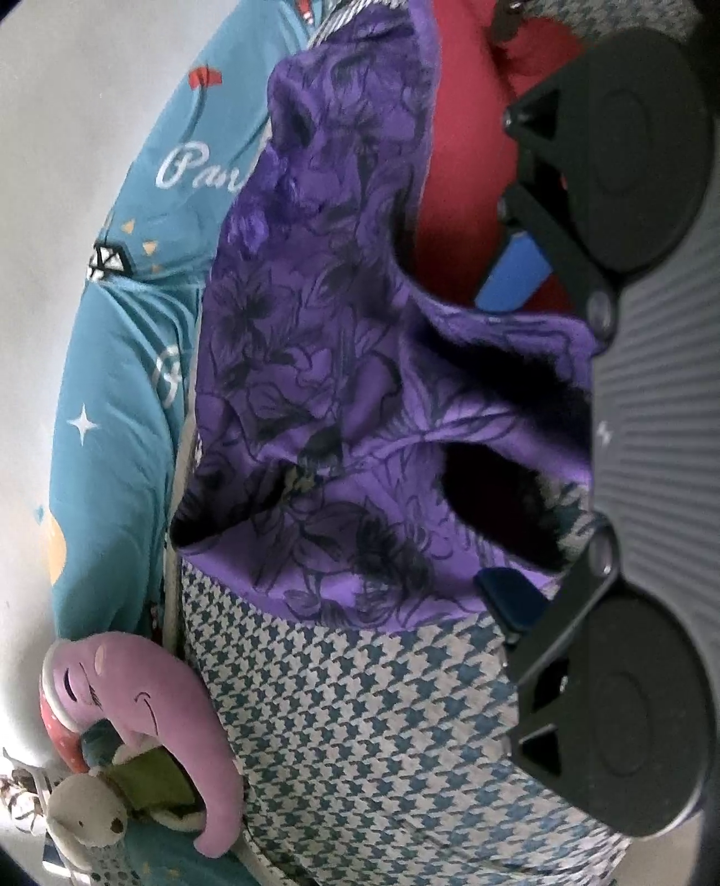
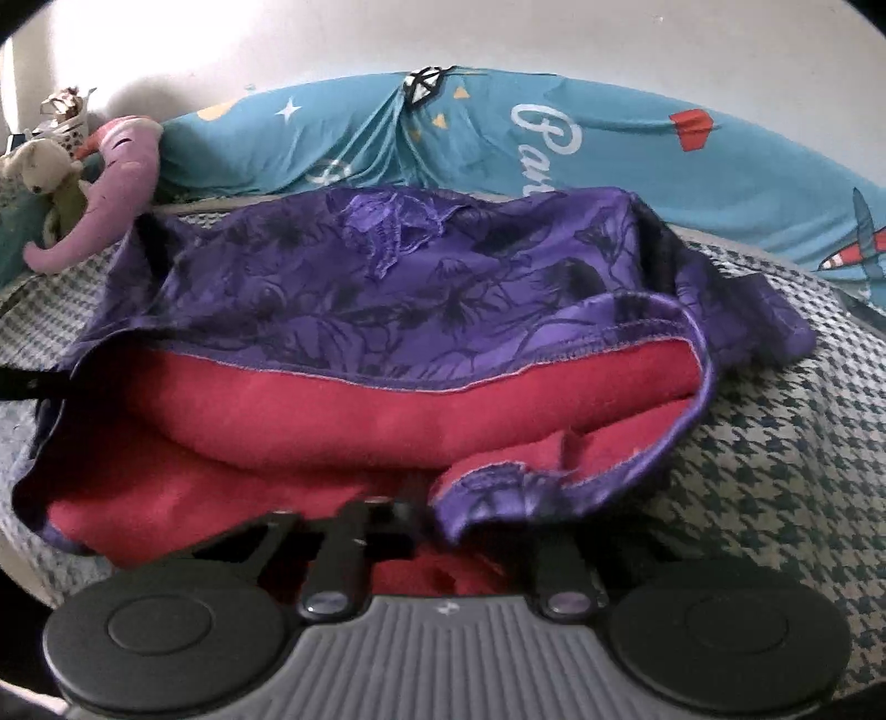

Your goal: Fold clothes

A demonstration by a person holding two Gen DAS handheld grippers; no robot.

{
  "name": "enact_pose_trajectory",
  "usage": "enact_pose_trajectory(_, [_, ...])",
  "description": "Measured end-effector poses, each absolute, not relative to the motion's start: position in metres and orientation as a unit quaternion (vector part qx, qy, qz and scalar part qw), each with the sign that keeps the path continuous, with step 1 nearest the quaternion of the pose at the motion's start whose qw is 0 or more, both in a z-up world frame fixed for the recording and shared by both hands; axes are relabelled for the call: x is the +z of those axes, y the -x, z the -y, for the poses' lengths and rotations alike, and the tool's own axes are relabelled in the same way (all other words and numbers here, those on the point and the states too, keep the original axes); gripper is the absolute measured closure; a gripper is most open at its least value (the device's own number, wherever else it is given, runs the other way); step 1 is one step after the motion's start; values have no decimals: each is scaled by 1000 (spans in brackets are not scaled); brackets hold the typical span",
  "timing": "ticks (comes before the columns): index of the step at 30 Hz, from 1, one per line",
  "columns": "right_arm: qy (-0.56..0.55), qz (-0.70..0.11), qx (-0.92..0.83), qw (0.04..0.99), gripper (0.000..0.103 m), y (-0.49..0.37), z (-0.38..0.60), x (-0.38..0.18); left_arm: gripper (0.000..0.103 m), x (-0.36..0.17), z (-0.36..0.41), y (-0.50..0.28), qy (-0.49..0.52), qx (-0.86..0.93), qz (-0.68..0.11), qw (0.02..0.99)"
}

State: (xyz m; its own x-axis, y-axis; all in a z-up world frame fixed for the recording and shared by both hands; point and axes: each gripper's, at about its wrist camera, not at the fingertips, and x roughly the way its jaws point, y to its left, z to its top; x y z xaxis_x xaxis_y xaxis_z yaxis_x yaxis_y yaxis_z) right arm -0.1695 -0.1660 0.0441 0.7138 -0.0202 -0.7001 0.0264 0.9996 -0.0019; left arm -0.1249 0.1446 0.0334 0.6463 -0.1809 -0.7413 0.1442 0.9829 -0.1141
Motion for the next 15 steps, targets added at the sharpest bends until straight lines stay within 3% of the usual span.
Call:
enact_pose_trajectory(8, [-54,-335,-63,939,94,185,189,67,0,22,-128,158,-22,-157,-419,894])
enact_pose_trajectory(15, [-95,-287,-135,944,96,208,214,91,0,5,-111,156,-73,-94,-404,907])
